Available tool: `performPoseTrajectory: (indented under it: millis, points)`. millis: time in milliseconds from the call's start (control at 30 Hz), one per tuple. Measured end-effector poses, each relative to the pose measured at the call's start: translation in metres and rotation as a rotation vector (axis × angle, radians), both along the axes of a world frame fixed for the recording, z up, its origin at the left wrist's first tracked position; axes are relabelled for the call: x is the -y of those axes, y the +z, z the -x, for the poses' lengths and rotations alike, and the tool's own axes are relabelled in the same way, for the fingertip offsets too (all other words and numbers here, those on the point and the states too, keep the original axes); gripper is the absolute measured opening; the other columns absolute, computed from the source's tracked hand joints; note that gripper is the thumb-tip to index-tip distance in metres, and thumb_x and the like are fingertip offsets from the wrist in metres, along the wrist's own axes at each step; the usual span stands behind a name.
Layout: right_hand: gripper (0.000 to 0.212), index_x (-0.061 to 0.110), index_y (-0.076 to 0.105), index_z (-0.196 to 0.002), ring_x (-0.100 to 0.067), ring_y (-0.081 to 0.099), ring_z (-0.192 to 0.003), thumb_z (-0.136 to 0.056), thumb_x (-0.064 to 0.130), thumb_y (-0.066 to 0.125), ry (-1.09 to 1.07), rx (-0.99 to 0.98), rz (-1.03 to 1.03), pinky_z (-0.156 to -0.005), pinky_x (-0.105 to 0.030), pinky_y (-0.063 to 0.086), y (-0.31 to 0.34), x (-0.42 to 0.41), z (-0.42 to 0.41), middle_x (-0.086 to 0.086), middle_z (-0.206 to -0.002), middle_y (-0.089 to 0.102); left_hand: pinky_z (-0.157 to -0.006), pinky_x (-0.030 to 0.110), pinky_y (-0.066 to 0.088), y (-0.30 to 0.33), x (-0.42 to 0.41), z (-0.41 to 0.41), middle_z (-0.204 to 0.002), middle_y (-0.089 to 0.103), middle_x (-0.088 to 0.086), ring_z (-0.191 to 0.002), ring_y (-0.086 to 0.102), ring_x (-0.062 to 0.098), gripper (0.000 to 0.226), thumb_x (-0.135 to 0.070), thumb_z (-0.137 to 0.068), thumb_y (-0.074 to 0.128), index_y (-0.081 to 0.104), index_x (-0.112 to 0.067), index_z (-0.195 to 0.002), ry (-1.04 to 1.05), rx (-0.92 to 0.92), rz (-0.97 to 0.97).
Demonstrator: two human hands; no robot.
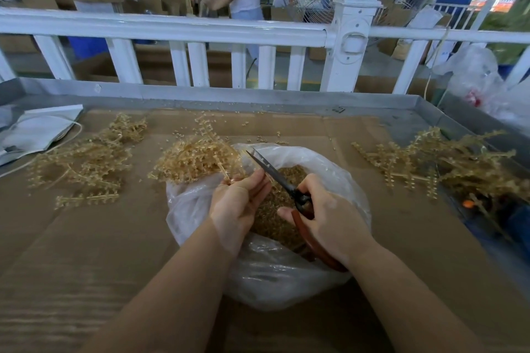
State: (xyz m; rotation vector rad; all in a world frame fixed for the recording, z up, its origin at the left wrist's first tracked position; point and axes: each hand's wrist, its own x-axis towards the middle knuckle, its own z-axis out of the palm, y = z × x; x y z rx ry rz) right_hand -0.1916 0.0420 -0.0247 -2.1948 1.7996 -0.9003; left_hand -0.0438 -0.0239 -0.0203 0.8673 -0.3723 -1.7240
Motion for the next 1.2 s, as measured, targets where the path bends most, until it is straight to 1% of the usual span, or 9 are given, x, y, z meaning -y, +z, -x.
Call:
performPoseTrajectory:
  millis: [167,333,533,667,800,933,1000,1067,1200]
  points:
    - [0.032,0.026,0.039,-0.093,0.003,0.050,-0.061,-0.086,0.052,0.059,0.014,0.006,-0.015,-0.056,-0.013,0.039,-0.0002,0.0016,0.0009,0.014,-0.069,0.049,-0.052,0.025,0.057,0.0010,-0.0010,0.0008,-0.077,0.067,0.014,-0.058,0.069,0.016,0.045,0.010,-0.081,0.061,0.048,0.012,-0.124,0.006,0.003,0.005]
    - [0.032,0.027,0.039,-0.090,0.008,0.045,-0.052,-0.086,0.049,0.062,0.001,-0.004,0.017,-0.056,-0.006,0.039,-0.0021,0.0025,0.0021,0.017,-0.062,0.044,-0.052,0.024,0.057,0.0033,-0.0019,0.0010,-0.063,0.068,0.010,-0.054,0.068,0.015,0.012,0.012,-0.081,0.061,0.057,0.006,-0.090,-0.014,0.035,0.015]
    - [0.033,0.031,0.039,-0.091,0.008,0.045,-0.055,-0.083,0.057,0.058,-0.029,-0.037,0.039,-0.050,-0.010,0.033,-0.0038,0.0024,0.0002,0.018,-0.064,0.045,-0.055,0.026,0.058,0.0000,-0.0040,0.0015,-0.068,0.064,0.011,-0.056,0.068,0.016,0.030,0.014,-0.079,0.063,0.043,-0.008,-0.084,0.011,0.113,0.072]
    - [0.033,0.033,0.037,-0.091,0.010,0.045,-0.055,-0.084,0.057,0.059,-0.036,-0.020,0.033,-0.053,-0.007,0.037,-0.0022,0.0029,-0.0005,0.019,-0.064,0.045,-0.054,0.024,0.056,-0.0030,-0.0057,0.0016,-0.069,0.065,0.011,-0.058,0.068,0.017,0.032,0.012,-0.076,0.066,0.047,-0.006,-0.094,-0.017,0.177,0.115]
    - [0.031,0.030,0.039,-0.090,0.013,0.050,-0.060,-0.085,0.050,0.062,-0.014,0.033,0.025,-0.061,-0.003,0.038,-0.0020,0.0032,-0.0004,0.018,-0.063,0.044,-0.056,0.025,0.057,-0.0028,-0.0050,0.0008,-0.061,0.067,0.008,-0.058,0.068,0.017,0.032,0.012,-0.077,0.066,0.045,-0.007,-0.092,-0.031,0.140,0.107]
    - [0.031,0.027,0.041,-0.090,0.009,0.049,-0.055,-0.086,0.047,0.063,-0.006,0.037,0.035,-0.060,-0.004,0.039,-0.0009,0.0033,-0.0004,0.018,-0.063,0.044,-0.058,0.026,0.058,-0.0034,-0.0046,-0.0001,-0.078,0.065,0.014,-0.063,0.069,0.018,0.042,0.011,-0.077,0.065,0.045,-0.004,-0.111,-0.032,0.106,0.097]
    - [0.031,0.025,0.042,-0.090,0.007,0.048,-0.053,-0.086,0.047,0.064,-0.004,0.039,0.039,-0.058,-0.005,0.039,-0.0006,0.0029,-0.0003,0.018,-0.062,0.044,-0.060,0.026,0.058,-0.0034,-0.0050,-0.0002,-0.082,0.065,0.015,-0.065,0.069,0.018,0.046,0.010,-0.078,0.065,0.048,0.004,-0.120,-0.052,0.109,0.097]
    - [0.031,0.025,0.042,-0.090,0.006,0.048,-0.052,-0.086,0.046,0.064,-0.002,0.039,0.048,-0.056,-0.006,0.039,-0.0007,0.0025,-0.0003,0.017,-0.062,0.044,-0.059,0.025,0.058,-0.0035,-0.0046,-0.0010,-0.083,0.066,0.013,-0.066,0.068,0.017,0.045,0.007,-0.080,0.063,0.049,0.012,-0.123,-0.060,0.092,0.095]
    - [0.030,0.026,0.041,-0.089,0.006,0.049,-0.053,-0.086,0.047,0.064,-0.009,0.030,0.048,-0.057,-0.006,0.039,-0.0013,0.0016,-0.0012,0.016,-0.061,0.045,-0.055,0.021,0.055,-0.0034,-0.0013,-0.0037,-0.087,0.065,0.009,-0.069,0.063,0.015,0.040,0.000,-0.084,0.060,0.055,0.008,-0.124,-0.023,0.000,0.052]
